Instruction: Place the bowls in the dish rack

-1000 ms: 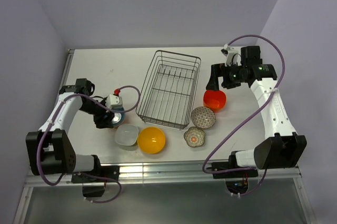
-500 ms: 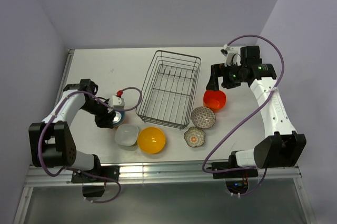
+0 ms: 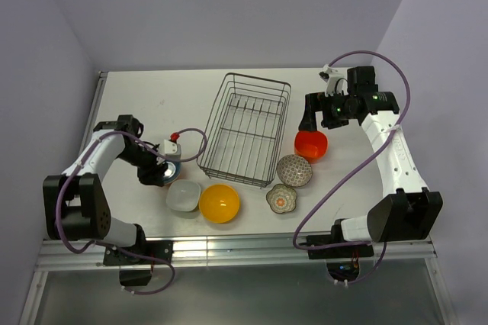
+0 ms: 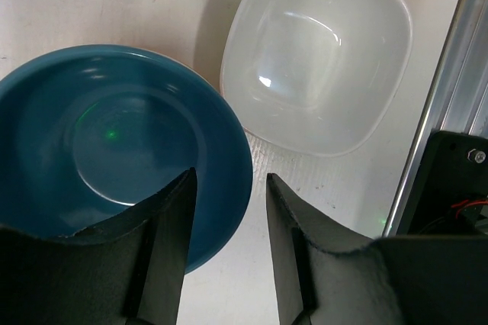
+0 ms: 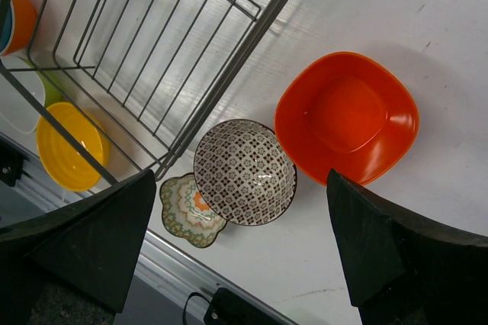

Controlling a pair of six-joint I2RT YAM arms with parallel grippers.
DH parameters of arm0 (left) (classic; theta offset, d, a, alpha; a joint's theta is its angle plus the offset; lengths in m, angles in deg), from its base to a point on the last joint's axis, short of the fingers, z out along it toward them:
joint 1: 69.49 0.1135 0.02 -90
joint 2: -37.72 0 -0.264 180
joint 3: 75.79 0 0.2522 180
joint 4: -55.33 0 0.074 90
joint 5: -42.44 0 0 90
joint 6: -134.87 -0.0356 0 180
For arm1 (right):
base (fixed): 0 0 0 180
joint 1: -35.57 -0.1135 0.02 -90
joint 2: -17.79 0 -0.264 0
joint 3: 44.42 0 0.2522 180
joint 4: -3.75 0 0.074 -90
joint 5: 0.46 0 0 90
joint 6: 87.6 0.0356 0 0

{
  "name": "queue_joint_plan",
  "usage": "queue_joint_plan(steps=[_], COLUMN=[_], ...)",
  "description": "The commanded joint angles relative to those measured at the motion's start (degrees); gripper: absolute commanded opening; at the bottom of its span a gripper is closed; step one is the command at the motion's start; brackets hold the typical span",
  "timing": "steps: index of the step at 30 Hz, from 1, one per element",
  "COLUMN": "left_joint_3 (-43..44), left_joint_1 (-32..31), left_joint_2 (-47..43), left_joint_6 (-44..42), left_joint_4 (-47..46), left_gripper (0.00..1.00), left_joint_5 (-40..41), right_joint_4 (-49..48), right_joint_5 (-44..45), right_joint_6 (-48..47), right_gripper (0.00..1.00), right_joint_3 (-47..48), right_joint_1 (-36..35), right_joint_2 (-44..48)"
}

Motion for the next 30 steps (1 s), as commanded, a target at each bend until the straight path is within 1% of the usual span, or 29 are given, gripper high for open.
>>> queue_joint_plan(steps=[1, 6, 12, 15, 18, 19, 30], left_joint_3=[-0.18, -0.79, 0.26, 0.79, 1.49, 1.93, 4.04], left_joint_1=[-0.40, -0.58, -0.49, -0.49, -0.49, -0.49, -0.49], left_joint_2=[0.69, 1.21, 1.39, 1.39, 1.39, 1.39, -1.42], left_joint_6=[-1.71, -1.54, -1.45, -1.63, -1.63, -1.37, 2.15], left_joint_4=[0.75, -0.30, 0.75, 1.54, 2.69, 2.86, 4.97], left_gripper=[0.47, 0.46, 0.34, 0.32, 0.24, 0.19, 0.00], left_joint_5=[-0.33, 0.37, -0.15, -0.42, -0.94, -1.21, -1.65], right_joint_4=[0.04, -0.14, -0.22, -0.31, -0.31, -0.31, 0.13], right_joint_5=[0.71, 1.06, 1.15, 1.06, 1.06, 0.97, -1.49], right_joint_6=[-0.58, -0.58, -0.58, -0.58, -0.58, -0.50, -0.41], right_gripper=[1.00, 1.00, 1.00, 1.00, 1.00, 1.00, 1.00], right_joint_3=[0.23, -0.21, -0.12, -0.21, -0.12, -0.03, 1.02], right_joint_1=[0.16, 0.16, 0.16, 0.16, 0.16, 0.16, 0.16], right_joint_2=[0.22, 0.66, 0.57, 0.48, 0.57, 0.57, 0.74])
